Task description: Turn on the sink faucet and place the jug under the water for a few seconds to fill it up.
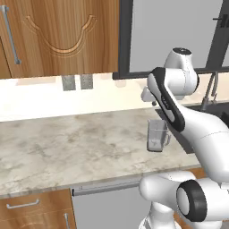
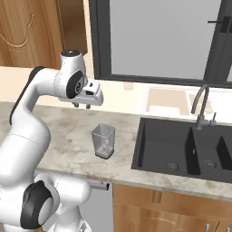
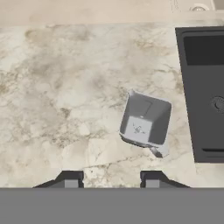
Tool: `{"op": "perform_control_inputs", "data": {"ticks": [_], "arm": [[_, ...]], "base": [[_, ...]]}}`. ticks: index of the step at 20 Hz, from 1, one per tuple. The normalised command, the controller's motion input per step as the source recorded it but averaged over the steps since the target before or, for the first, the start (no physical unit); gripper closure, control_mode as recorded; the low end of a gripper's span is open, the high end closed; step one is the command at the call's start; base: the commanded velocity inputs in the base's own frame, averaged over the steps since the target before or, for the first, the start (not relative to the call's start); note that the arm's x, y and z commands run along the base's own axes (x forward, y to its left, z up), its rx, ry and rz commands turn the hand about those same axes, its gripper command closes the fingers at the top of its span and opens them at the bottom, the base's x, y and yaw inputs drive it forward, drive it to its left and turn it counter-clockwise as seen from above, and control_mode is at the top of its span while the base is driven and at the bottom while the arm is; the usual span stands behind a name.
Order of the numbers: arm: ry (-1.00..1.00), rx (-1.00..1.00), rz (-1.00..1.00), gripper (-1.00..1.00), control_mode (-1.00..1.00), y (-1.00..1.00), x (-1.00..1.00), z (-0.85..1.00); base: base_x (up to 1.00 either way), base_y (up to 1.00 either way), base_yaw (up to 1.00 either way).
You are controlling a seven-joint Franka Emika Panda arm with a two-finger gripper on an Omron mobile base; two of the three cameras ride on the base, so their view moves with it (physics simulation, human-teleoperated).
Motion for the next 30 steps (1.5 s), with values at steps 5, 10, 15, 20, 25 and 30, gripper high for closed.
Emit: {"op": "perform_control_inputs", "data": {"ticks": [5, 10, 15, 20, 25, 30], "arm": [[0.00, 0.00, 0.00, -1.00, 1.00, 0.00, 0.00, 0.00], [0.00, 0.00, 0.00, -1.00, 1.00, 0.00, 0.00, 0.00], [0.00, 0.00, 0.00, -1.00, 1.00, 0.00, 0.00, 0.00], [0.00, 0.00, 0.00, -1.00, 1.00, 0.00, 0.00, 0.00], [0.00, 0.00, 0.00, -1.00, 1.00, 0.00, 0.00, 0.00], [0.00, 0.00, 0.00, -1.00, 1.00, 0.00, 0.00, 0.00]], "base": [[-0.06, -0.12, 0.00], [-0.52, -0.73, -0.05], [-0.49, -0.96, -0.06], [-0.02, -0.99, -0.03], [0.27, -0.59, 0.00], [0.39, -0.18, 0.00]]}}
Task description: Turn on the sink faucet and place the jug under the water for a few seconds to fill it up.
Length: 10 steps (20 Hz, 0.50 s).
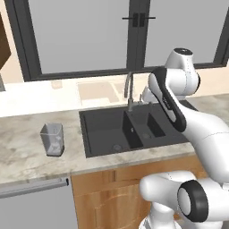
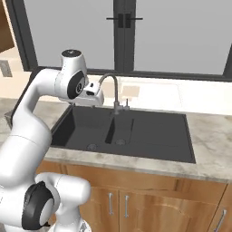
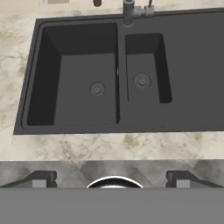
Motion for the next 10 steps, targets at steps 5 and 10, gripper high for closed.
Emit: {"op": "perform_control_inputs", "data": {"ticks": [5, 10], "arm": [[0.00, 0.00, 0.00, -1.00, 1.00, 0.00, 0.00, 0.00], [0.00, 0.00, 0.00, -1.00, 1.00, 0.00, 0.00, 0.00]], "base": [[0.45, 0.00, 0.02], [0.17, 0.00, 0.14]]}}
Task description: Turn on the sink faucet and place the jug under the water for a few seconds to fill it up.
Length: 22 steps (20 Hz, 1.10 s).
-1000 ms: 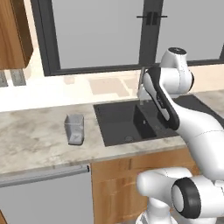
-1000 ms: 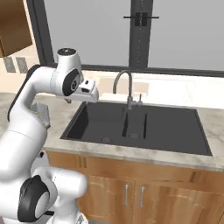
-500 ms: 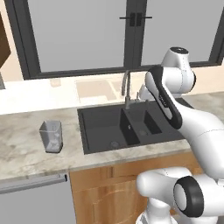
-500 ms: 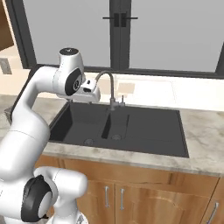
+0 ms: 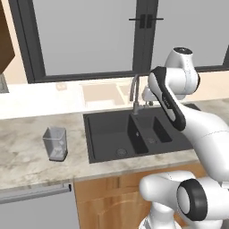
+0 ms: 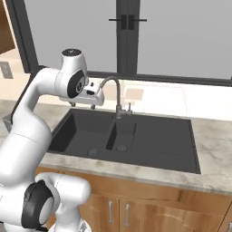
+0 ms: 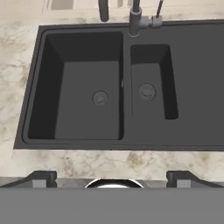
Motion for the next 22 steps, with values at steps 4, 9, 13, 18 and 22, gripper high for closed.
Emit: {"op": "perform_control_inputs", "data": {"ticks": [4, 9, 13, 18, 22], "arm": [[0.00, 0.00, 0.00, -1.00, 1.00, 0.00, 0.00, 0.00], [0.00, 0.00, 0.00, -1.00, 1.00, 0.00, 0.00, 0.00], [0.00, 0.00, 0.00, -1.00, 1.00, 0.00, 0.00, 0.00], [0.00, 0.00, 0.00, -1.00, -1.00, -0.03, 0.00, -0.15], [-0.18, 0.07, 0.11, -1.00, -1.00, -0.64, 0.38, -0.81]], "base": [[0.14, 0.00, 0.11], [0.02, 0.00, 0.02], [0.00, 0.00, 0.00], [0.00, 0.00, 0.00], [0.00, 0.00, 0.00]]}}
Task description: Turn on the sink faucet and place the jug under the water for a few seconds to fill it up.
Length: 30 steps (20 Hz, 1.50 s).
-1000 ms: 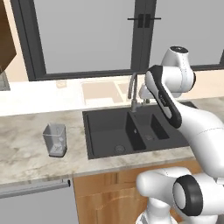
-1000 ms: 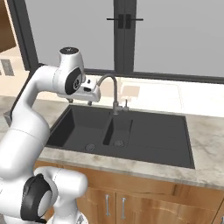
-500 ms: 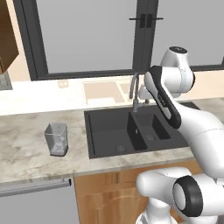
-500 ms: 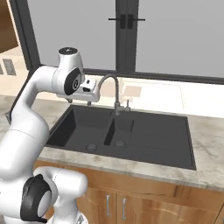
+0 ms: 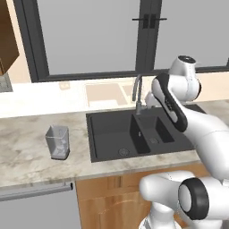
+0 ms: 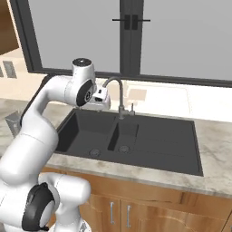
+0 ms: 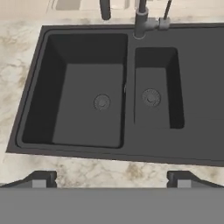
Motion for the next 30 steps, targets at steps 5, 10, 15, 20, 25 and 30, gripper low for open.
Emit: {"op": "perform_control_inputs", "data": {"ticks": [5, 10, 15, 20, 25, 30], "arm": [[-0.58, 0.22, 0.42, -1.00, -1.00, -1.00, 0.52, -0.62], [-0.60, 0.24, 0.43, -1.00, -1.00, -0.82, 0.46, -0.13], [-0.12, 0.19, 0.10, -1.00, -1.00, -0.44, 0.79, 0.00], [-0.11, 0.03, 0.04, -1.00, -1.00, -0.05, 0.96, -0.05], [-0.13, 0.00, 0.03, -1.00, -1.00, -0.05, 0.76, -0.13], [-0.17, 0.00, 0.04, -1.00, -1.00, -0.10, 0.47, -0.26]], "base": [[0.00, 0.00, 0.00], [0.00, 0.00, 0.00], [0.00, 0.00, 0.00], [0.00, 0.00, 0.00], [0.00, 0.00, 0.00], [0.00, 0.00, 0.00]]}}
